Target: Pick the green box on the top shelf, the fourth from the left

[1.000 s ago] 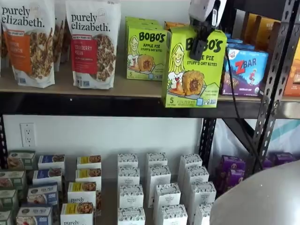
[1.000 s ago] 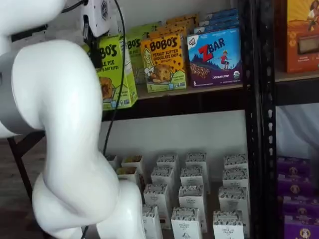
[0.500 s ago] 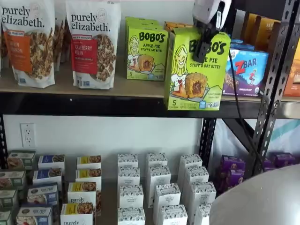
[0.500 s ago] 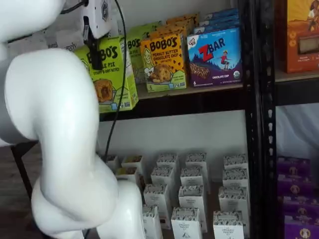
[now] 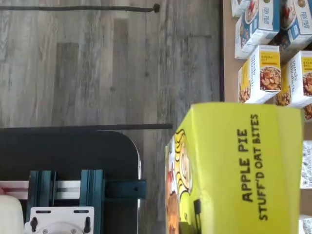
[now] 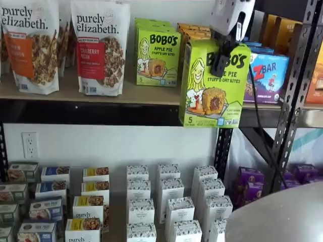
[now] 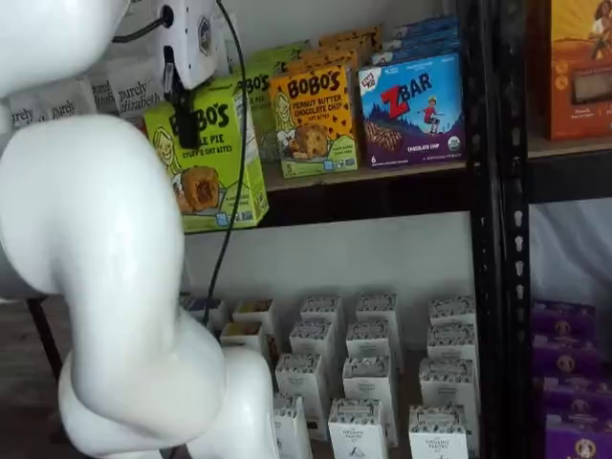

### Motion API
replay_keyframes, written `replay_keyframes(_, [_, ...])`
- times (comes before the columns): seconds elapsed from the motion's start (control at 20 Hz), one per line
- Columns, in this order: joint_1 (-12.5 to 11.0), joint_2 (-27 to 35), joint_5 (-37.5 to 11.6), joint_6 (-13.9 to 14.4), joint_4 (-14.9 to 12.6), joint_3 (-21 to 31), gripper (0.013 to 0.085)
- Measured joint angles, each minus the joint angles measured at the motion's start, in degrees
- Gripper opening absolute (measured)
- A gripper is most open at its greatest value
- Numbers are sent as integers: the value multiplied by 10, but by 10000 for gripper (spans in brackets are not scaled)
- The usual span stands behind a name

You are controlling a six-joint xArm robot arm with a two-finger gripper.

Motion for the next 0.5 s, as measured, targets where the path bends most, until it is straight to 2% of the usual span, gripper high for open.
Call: replay_keyframes(0.5, [0,-19,-10,-7,-13,30,290])
